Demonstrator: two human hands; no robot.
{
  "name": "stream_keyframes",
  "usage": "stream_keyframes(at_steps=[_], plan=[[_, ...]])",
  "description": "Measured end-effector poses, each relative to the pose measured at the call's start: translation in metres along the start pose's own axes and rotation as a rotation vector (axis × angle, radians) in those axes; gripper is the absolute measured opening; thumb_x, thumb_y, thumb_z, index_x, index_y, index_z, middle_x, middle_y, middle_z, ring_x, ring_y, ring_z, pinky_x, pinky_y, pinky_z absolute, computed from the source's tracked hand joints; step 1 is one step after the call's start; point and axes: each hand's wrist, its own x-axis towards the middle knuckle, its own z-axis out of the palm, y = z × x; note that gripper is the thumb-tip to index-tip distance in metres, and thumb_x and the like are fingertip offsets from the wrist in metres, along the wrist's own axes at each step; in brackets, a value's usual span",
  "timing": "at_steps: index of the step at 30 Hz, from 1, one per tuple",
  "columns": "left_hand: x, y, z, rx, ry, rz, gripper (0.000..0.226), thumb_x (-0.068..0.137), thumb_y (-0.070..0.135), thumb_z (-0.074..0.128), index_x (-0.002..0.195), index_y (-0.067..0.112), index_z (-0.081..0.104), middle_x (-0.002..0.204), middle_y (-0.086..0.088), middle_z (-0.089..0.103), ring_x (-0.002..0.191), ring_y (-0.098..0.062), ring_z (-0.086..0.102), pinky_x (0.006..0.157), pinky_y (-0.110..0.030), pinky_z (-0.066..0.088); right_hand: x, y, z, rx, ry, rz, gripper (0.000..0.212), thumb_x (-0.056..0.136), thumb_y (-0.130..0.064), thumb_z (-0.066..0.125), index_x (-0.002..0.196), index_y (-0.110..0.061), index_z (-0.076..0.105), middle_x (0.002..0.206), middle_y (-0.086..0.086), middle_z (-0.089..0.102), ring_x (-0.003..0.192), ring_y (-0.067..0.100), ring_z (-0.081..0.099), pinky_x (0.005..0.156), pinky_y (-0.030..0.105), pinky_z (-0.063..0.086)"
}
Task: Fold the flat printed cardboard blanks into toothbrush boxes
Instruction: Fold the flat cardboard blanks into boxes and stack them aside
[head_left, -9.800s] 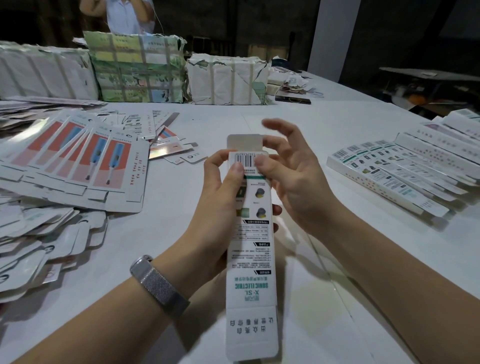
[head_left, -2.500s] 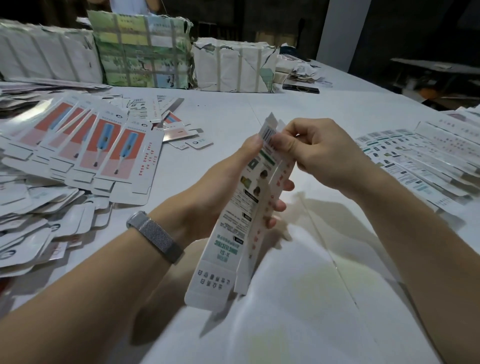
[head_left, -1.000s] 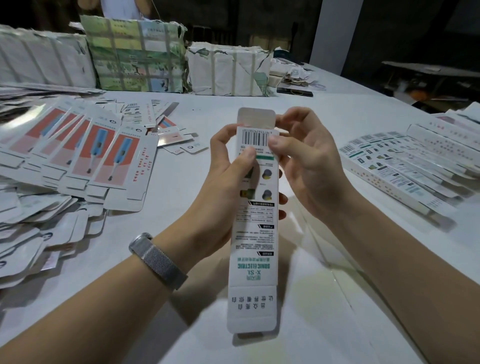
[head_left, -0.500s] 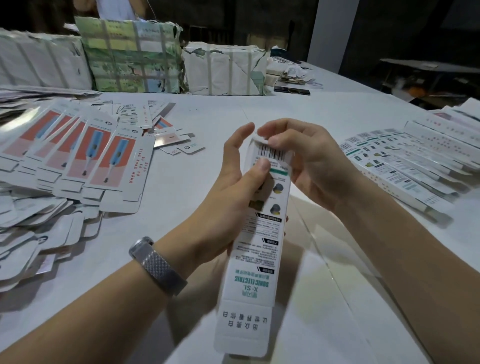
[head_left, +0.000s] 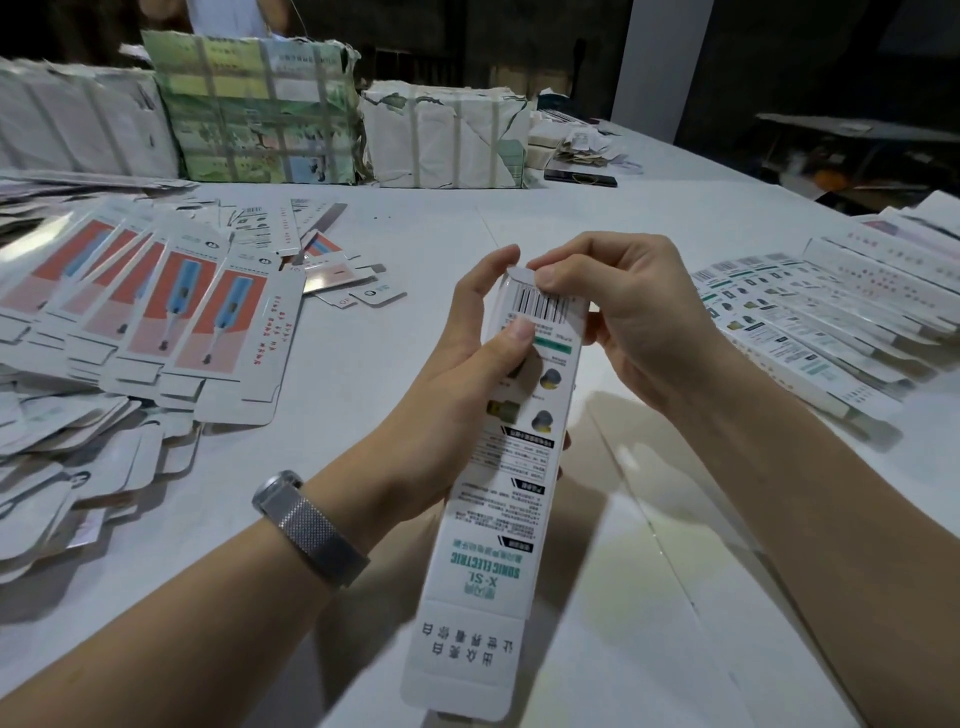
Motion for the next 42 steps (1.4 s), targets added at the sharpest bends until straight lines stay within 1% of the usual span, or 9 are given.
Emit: stream_keyframes(at_steps=[5,10,16,21,28,32,34,36,42], plan=[[-0.001,0.001,-0.001,0.022,-0.018,-0.010,0.046,0.103,0.037,0.044,0.138,0.062,0.030,0.092,-0.005,0.072,0.074,-0.029,0.071,0.061,-0.038,0.057,0.002,0.001,-0.005,-0.024,-0.028,-0.006,0.021,0.090,-0.001,0.061,0.072,-0.008,0.068,0.068,0.006,0.069,0.071,0.024,0.065,0.062,0.034,0.047],[-0.002,0.006,0.000,-0.018,-0.008,-0.027,0.038,0.105,0.032,0.040,0.136,0.053,0.034,0.087,-0.008,0.071,0.070,-0.029,0.068,0.057,-0.037,0.057,0.002,-0.002,-0.011,0.048,-0.137,0.016,0.016,0.092,-0.004,0.059,0.079,-0.005,0.069,0.072,0.005,0.070,0.072,0.019,0.066,0.063,0.026,0.053],[-0.003,0.008,-0.002,-0.109,-0.038,-0.076,0.034,0.104,0.035,0.041,0.131,0.056,0.038,0.093,-0.017,0.070,0.070,-0.037,0.068,0.059,-0.044,0.057,0.002,-0.001,-0.015,0.152,-0.245,0.031,0.016,0.089,-0.014,0.058,0.084,-0.006,0.071,0.080,0.004,0.071,0.079,0.021,0.067,0.068,0.029,0.057],[-0.005,0.006,-0.008,-0.175,-0.083,-0.093,0.041,0.100,0.039,0.044,0.134,0.062,0.037,0.098,-0.018,0.070,0.075,-0.040,0.069,0.063,-0.047,0.056,0.002,0.000,-0.019,0.195,-0.308,0.035,0.023,0.090,-0.016,0.056,0.082,-0.013,0.078,0.085,0.002,0.070,0.088,0.022,0.066,0.070,0.033,0.054],[-0.005,0.006,-0.009,-0.249,-0.151,-0.073,0.033,0.102,0.035,0.040,0.131,0.050,0.044,0.099,-0.021,0.067,0.073,-0.039,0.067,0.059,-0.043,0.056,0.004,0.002,-0.025,0.196,-0.354,0.032,0.025,0.090,-0.024,0.057,0.088,-0.016,0.080,0.091,0.005,0.067,0.097,0.029,0.062,0.072,0.045,0.047],[-0.004,0.008,-0.008,-0.160,-0.030,-0.049,0.025,0.106,0.034,0.039,0.126,0.046,0.046,0.097,-0.019,0.067,0.072,-0.040,0.067,0.058,-0.044,0.056,0.002,0.003,-0.019,0.083,-0.276,0.001,0.027,0.090,-0.035,0.061,0.098,-0.015,0.077,0.092,0.005,0.071,0.096,0.028,0.064,0.066,0.041,0.053],[-0.002,0.009,-0.009,-0.121,0.024,-0.036,0.024,0.106,0.033,0.038,0.125,0.046,0.045,0.094,-0.017,0.066,0.072,-0.040,0.067,0.058,-0.046,0.057,-0.001,0.005,-0.011,0.089,-0.236,-0.015,0.030,0.089,-0.038,0.060,0.102,-0.017,0.076,0.093,0.007,0.072,0.094,0.030,0.064,0.066,0.049,0.054],[-0.002,0.010,-0.009,-0.099,0.054,-0.014,0.024,0.106,0.032,0.038,0.125,0.045,0.044,0.091,-0.017,0.066,0.072,-0.040,0.067,0.059,-0.048,0.057,-0.002,0.007,-0.005,0.127,-0.238,-0.019,0.031,0.088,-0.040,0.058,0.104,-0.021,0.077,0.095,0.007,0.072,0.094,0.028,0.065,0.071,0.055,0.053],[-0.002,0.012,-0.008,-0.075,0.104,0.021,0.021,0.107,0.029,0.038,0.125,0.039,0.043,0.087,-0.012,0.067,0.068,-0.037,0.066,0.056,-0.046,0.059,-0.003,0.009,0.002,0.163,-0.242,0.028,0.035,0.088,-0.036,0.057,0.112,-0.016,0.071,0.101,0.007,0.071,0.098,0.023,0.063,0.084,0.055,0.047]])
